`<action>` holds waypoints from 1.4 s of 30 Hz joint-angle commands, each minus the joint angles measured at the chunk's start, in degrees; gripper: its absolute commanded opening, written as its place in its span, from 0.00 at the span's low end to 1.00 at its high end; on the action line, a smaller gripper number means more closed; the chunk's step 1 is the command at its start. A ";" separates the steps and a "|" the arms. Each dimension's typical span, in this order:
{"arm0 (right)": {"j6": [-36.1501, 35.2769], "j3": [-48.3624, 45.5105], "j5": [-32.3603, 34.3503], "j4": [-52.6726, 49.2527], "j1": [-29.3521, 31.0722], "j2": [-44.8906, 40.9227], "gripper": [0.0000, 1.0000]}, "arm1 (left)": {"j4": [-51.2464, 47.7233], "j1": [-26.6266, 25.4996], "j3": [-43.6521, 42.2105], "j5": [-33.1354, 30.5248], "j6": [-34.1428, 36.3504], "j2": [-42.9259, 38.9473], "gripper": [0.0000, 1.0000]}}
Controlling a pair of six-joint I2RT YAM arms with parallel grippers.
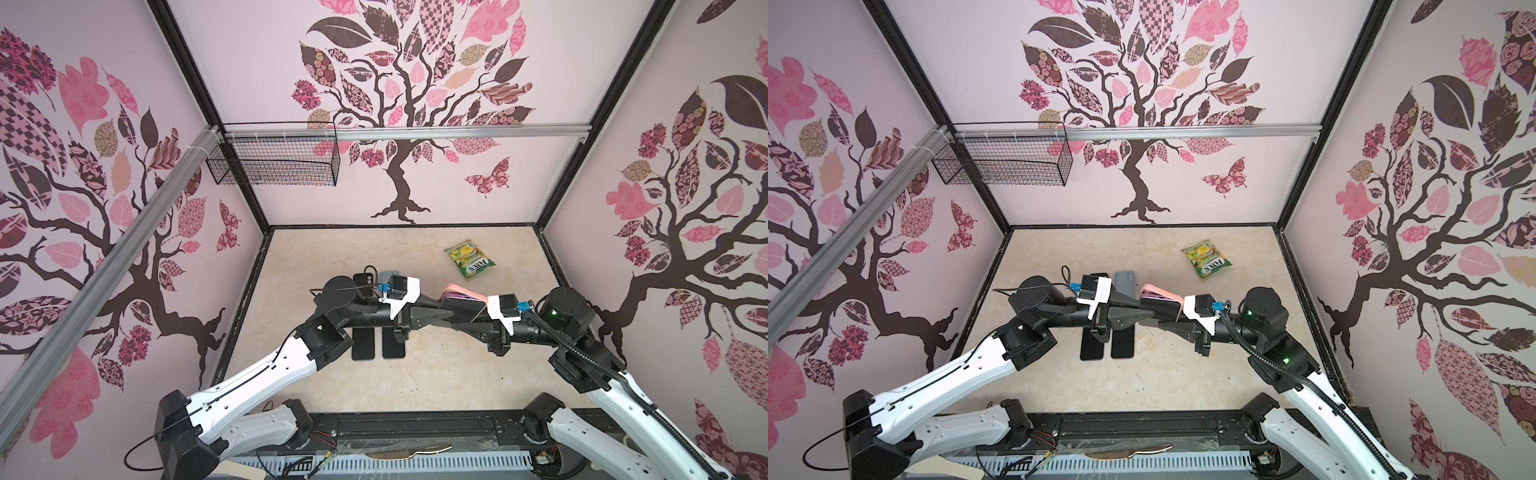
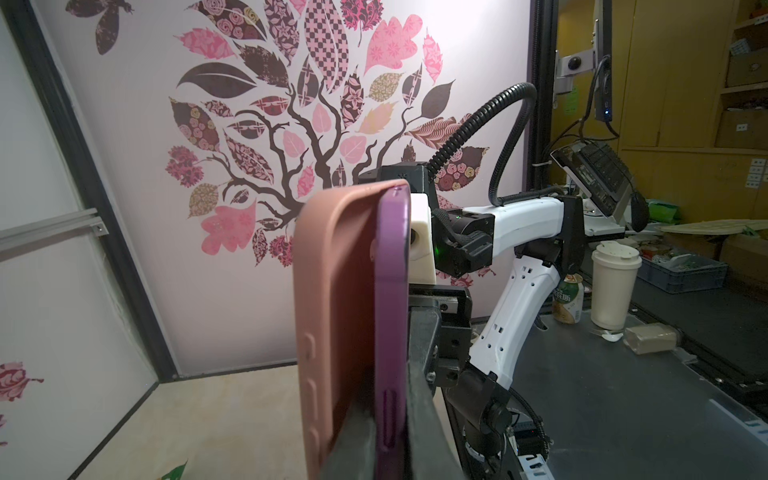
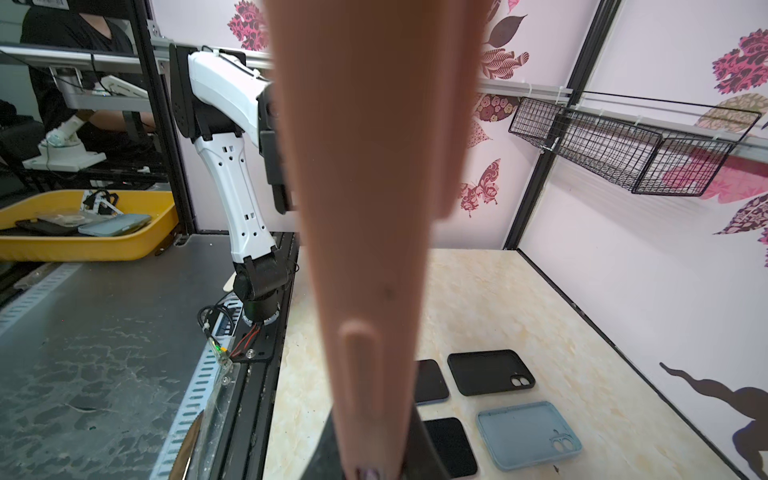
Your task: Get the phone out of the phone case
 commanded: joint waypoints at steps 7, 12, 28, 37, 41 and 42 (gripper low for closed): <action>-4.05 2.76 5.17 -5.58 0.15 -2.35 0.16 | -13.03 -0.24 -1.01 -2.74 7.13 -2.42 0.00; -4.74 0.05 9.63 -11.40 0.10 -6.45 0.59 | -22.42 0.02 0.86 -10.43 16.70 -4.75 0.00; 5.79 6.93 6.63 -15.21 0.08 0.99 0.62 | -35.69 -6.05 0.98 -27.52 40.20 -3.55 0.00; 7.04 8.03 5.79 -16.16 0.14 4.85 0.53 | -36.34 -6.84 1.05 -27.99 40.70 -2.77 0.00; 8.42 7.84 5.54 -14.50 0.15 5.04 0.50 | -36.94 -6.98 0.96 -28.25 40.82 -2.88 0.00; 8.71 7.80 5.44 -14.21 0.12 5.00 0.50 | -37.03 -6.98 0.89 -28.25 40.79 -3.02 0.00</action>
